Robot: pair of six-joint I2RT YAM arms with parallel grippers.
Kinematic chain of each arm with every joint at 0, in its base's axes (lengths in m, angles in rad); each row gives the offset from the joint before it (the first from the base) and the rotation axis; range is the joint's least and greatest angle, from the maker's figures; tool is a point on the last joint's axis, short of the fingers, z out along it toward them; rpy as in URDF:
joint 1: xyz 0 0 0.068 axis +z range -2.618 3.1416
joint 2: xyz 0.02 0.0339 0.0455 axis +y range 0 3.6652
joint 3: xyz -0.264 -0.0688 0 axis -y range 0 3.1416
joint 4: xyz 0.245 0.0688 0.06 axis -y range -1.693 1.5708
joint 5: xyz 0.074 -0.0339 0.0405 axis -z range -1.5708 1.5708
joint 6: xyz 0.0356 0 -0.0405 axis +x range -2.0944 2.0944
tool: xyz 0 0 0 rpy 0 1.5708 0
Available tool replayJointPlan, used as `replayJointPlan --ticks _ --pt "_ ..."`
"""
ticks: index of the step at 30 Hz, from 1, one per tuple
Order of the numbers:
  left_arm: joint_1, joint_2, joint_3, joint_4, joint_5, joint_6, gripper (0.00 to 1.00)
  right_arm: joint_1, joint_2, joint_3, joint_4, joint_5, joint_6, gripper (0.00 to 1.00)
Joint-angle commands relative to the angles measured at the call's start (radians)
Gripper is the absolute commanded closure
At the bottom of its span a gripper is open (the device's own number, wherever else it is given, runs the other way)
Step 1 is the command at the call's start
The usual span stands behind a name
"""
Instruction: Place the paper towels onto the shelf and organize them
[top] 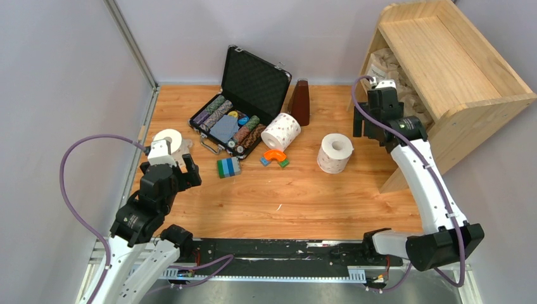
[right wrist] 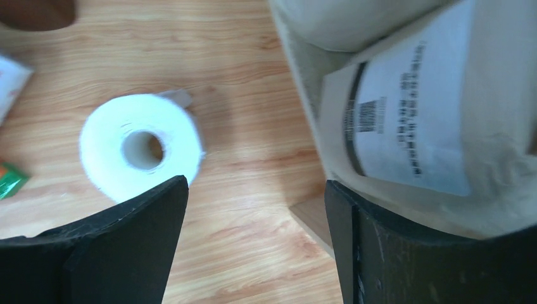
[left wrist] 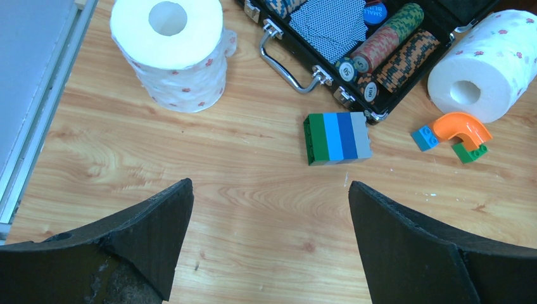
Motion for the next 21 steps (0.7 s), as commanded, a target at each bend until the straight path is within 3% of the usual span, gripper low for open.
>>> replayJointPlan --ticks 1,6,11,21 --pt "0.004 0.005 -0.001 0.037 -0.002 0.008 0.0 0.022 -0.066 0.061 0.058 -0.255 -0.028 0.2" --pt "0.004 0.006 -0.001 0.037 0.0 0.007 0.0 0.022 -0.091 0.048 0.066 -0.321 -0.016 0.2" --pt "0.004 0.008 -0.001 0.035 0.0 0.008 0.0 0.024 -0.086 0.0 0.061 -0.523 -0.008 0.2" --pt "0.004 0.015 0.0 0.034 -0.003 0.008 0.0 0.023 0.029 -0.072 0.083 -0.564 0.011 0.22"
